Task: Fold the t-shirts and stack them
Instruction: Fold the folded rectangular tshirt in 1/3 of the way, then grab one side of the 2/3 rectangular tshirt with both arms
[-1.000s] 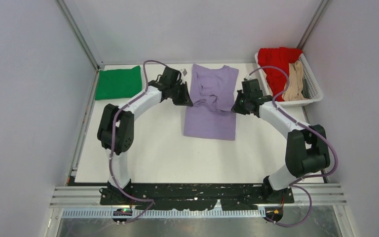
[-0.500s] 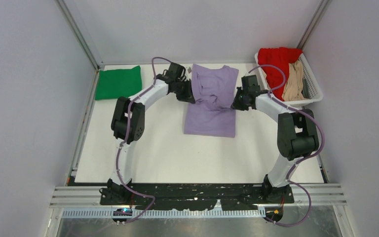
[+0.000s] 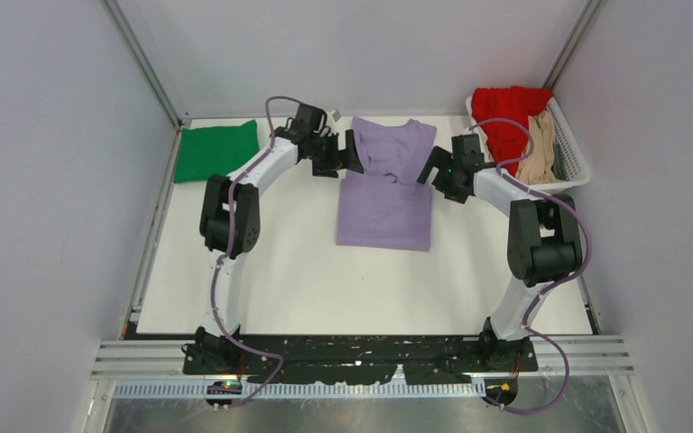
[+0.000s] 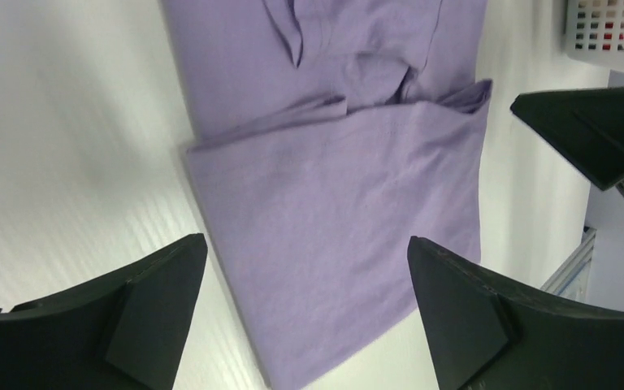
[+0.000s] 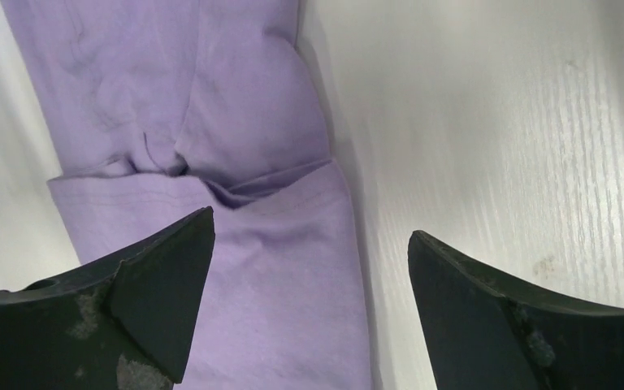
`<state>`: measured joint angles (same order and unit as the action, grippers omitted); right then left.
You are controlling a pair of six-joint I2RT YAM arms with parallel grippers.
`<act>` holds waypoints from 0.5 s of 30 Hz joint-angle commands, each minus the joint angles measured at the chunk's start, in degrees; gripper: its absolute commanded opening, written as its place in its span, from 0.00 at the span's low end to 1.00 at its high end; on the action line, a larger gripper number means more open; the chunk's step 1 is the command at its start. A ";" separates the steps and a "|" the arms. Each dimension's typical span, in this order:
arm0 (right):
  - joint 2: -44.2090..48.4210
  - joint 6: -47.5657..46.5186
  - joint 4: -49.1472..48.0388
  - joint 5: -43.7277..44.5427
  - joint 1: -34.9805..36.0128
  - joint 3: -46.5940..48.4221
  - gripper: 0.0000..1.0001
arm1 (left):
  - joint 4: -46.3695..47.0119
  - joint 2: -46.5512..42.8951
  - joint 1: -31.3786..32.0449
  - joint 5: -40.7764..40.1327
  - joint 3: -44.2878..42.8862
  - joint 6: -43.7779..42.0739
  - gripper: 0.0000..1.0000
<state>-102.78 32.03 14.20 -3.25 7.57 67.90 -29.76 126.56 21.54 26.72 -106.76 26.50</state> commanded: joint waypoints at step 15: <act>25.37 -3.84 -2.12 -12.20 0.81 -30.47 0.99 | 17.53 -30.98 2.76 2.26 50.16 7.13 1.00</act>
<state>-79.90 29.45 14.76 -11.29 7.90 39.20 -18.57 95.85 23.33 28.34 -58.70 30.46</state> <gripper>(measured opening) 0.966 0.994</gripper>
